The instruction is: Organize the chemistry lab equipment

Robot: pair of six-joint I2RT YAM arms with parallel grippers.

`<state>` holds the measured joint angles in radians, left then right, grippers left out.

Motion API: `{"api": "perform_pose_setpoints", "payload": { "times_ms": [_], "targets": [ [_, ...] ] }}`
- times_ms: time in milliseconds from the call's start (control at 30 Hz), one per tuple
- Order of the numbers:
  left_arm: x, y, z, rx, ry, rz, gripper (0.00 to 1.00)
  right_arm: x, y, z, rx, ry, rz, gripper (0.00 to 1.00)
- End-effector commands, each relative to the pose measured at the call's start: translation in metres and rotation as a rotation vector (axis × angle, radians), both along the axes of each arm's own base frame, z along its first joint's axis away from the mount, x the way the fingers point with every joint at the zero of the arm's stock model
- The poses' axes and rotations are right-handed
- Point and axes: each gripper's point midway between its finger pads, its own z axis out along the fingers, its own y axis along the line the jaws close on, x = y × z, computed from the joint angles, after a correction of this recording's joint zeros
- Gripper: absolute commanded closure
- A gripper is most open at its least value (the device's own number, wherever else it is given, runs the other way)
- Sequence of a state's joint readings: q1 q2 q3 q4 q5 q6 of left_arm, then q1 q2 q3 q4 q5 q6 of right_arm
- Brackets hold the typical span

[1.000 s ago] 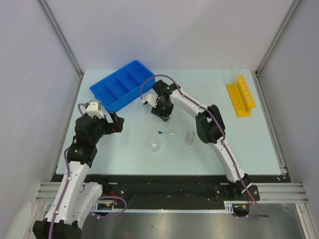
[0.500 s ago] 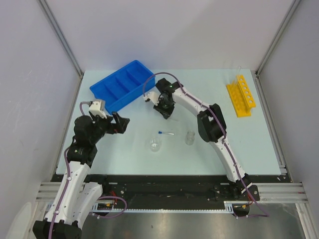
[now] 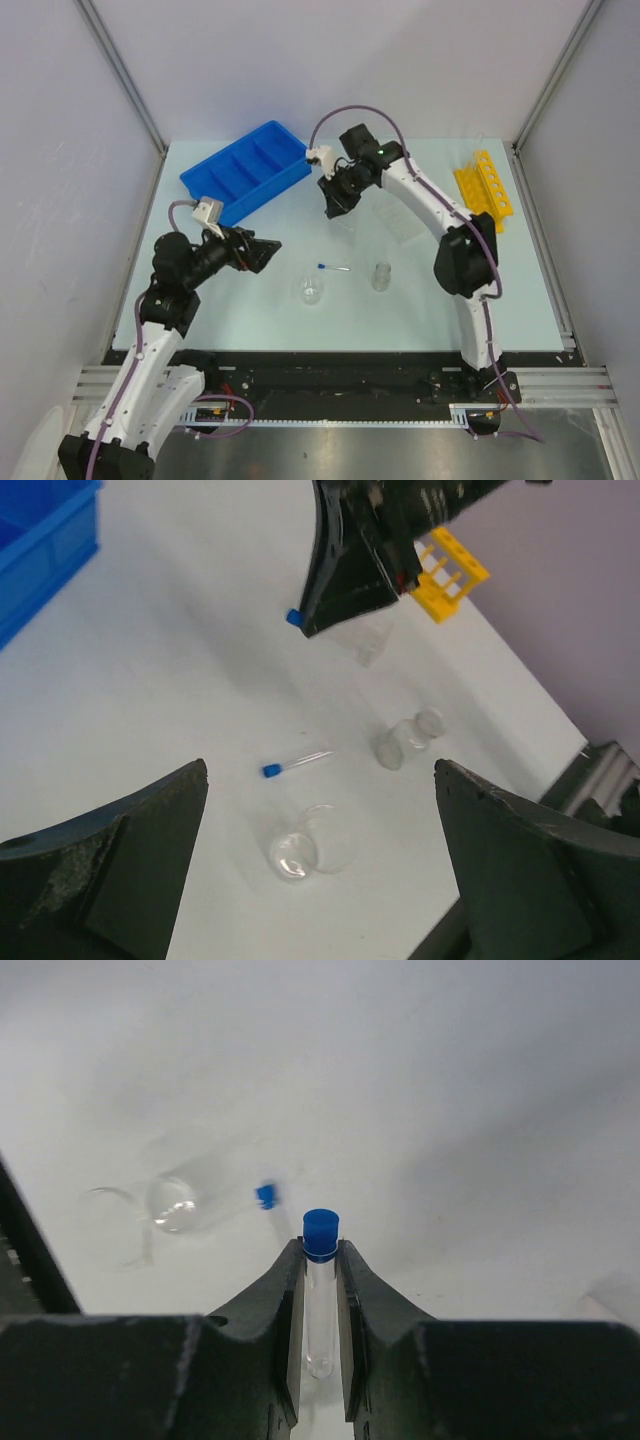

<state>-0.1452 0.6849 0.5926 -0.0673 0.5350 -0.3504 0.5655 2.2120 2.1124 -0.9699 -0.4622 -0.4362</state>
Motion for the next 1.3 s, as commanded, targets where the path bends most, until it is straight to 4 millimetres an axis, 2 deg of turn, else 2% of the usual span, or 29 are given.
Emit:
{"api": "perform_pose_setpoints", "payload": {
  "times_ms": [0,33,100,133,167,200,233,300,333,367,400,433,500,533,567,600,667,700,733,767,800,833,1100,1233,1267],
  "targets": [
    [-0.010,-0.031,0.036,-0.096,-0.086,-0.103,0.00,-0.031,0.013,0.111,0.279,-0.062,0.012,0.84],
    [-0.015,-0.041,0.040,-0.108,-0.092,-0.135,0.00,-0.039,0.010,0.110,0.291,-0.036,0.006,0.84],
    [-0.015,-0.050,0.053,-0.141,-0.137,-0.144,0.00,-0.054,0.012,0.143,0.388,-0.055,0.011,0.84],
    [-0.019,-0.061,0.055,-0.151,-0.146,-0.175,0.00,-0.059,0.009,0.153,0.418,-0.061,0.010,0.84],
    [-0.020,-0.067,0.057,-0.160,-0.157,-0.183,0.00,-0.065,0.010,0.150,0.448,-0.044,0.016,0.84],
    [-0.017,-0.069,0.065,-0.178,-0.196,-0.164,0.00,-0.067,0.006,0.157,0.478,-0.038,0.004,0.84],
    [-0.021,-0.081,0.064,-0.183,-0.196,-0.194,0.00,-0.078,0.001,0.175,0.528,-0.027,-0.018,0.85],
    [-0.019,-0.087,0.074,-0.209,-0.238,-0.178,0.00,-0.076,-0.011,0.179,0.615,0.003,-0.041,0.85],
    [-0.023,-0.097,0.074,-0.218,-0.239,-0.202,0.00,-0.084,-0.017,0.194,0.672,0.061,-0.089,0.85],
    [-0.020,-0.103,0.070,-0.227,-0.222,-0.198,0.00,-0.076,-0.027,0.213,0.750,0.018,-0.084,0.86],
    [-0.019,-0.107,0.076,-0.251,-0.237,-0.194,0.00,-0.078,-0.034,0.199,0.764,0.066,-0.116,0.86],
    [-0.017,-0.112,0.078,-0.268,-0.234,-0.179,0.00,-0.081,-0.039,0.218,0.820,0.051,-0.127,0.86],
    [-0.008,-0.123,0.075,-0.291,-0.205,-0.158,0.00,-0.078,-0.051,0.216,0.837,0.056,-0.172,0.86],
    [-0.004,-0.128,0.082,-0.314,-0.196,-0.139,0.00,-0.083,-0.055,0.228,0.871,0.046,-0.181,0.86],
    [0.004,-0.137,0.073,-0.305,-0.164,-0.132,0.00,-0.084,-0.058,0.230,0.884,0.061,-0.199,0.86],
    [0.005,-0.142,0.075,-0.316,-0.162,-0.134,0.00,-0.082,-0.065,0.236,0.910,0.036,-0.209,0.86],
    [0.007,-0.156,0.086,-0.353,-0.160,-0.146,0.01,-0.086,-0.073,0.240,0.950,0.046,-0.237,0.86],
    [0.011,-0.166,0.078,-0.342,-0.140,-0.153,0.02,-0.083,-0.079,0.239,0.961,0.042,-0.257,0.86],
    [0.009,-0.174,0.088,-0.360,-0.144,-0.167,0.03,-0.083,-0.082,0.235,0.973,0.043,-0.271,0.86],
    [0.012,-0.178,0.088,-0.363,-0.137,-0.160,0.03,-0.082,-0.086,0.235,0.982,0.039,-0.287,0.86],
    [0.017,-0.186,0.080,-0.349,-0.114,-0.161,0.05,-0.084,-0.090,0.239,0.993,0.035,-0.298,0.86],
    [0.017,-0.192,0.089,-0.365,-0.114,-0.170,0.05,-0.085,-0.092,0.237,0.995,0.031,-0.303,0.87],
    [0.032,-0.219,0.090,-0.353,-0.068,-0.169,0.16,-0.088,-0.101,0.242,1.015,0.006,-0.326,0.87],
    [0.032,-0.229,0.096,-0.354,-0.066,-0.191,0.20,-0.088,-0.102,0.241,1.021,0.007,-0.335,0.87],
    [0.033,-0.232,0.092,-0.344,-0.056,-0.192,0.23,-0.088,-0.102,0.240,1.021,0.008,-0.335,0.87]
  ]
}}
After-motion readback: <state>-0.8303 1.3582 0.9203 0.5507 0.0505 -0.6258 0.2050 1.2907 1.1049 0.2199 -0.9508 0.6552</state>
